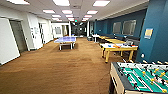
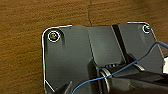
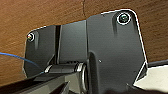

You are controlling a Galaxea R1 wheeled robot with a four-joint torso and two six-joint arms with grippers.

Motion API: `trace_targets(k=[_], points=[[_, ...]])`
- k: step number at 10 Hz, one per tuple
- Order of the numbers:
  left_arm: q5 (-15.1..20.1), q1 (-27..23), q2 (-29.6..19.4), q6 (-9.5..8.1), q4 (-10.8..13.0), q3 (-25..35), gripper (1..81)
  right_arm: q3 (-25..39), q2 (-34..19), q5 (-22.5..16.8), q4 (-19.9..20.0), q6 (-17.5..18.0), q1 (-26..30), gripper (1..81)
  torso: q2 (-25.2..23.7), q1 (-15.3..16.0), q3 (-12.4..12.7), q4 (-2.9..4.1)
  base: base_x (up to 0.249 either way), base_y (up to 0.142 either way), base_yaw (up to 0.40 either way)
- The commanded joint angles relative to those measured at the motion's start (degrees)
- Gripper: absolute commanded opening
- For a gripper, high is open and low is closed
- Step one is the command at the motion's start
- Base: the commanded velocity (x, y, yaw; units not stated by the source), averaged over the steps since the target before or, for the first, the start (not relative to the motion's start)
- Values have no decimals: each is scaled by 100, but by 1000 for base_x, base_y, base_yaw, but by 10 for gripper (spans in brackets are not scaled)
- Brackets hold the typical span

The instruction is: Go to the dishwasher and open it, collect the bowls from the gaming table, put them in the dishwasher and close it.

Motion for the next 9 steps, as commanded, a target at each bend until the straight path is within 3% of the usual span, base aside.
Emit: trace_targets(k=[1, 9], points=[[271, -344, 4, 11, -16, -25, 811, 20, 33, -278, -39, -15, 326, 811, 0, 0, 0, 0, 139, 0, 0], [271, -344, 22, 11, -7, 2, 811, 20, 16, -278, -39, -15, 318, 811, 0, 0, 0, 0, 152, 0, 0]])
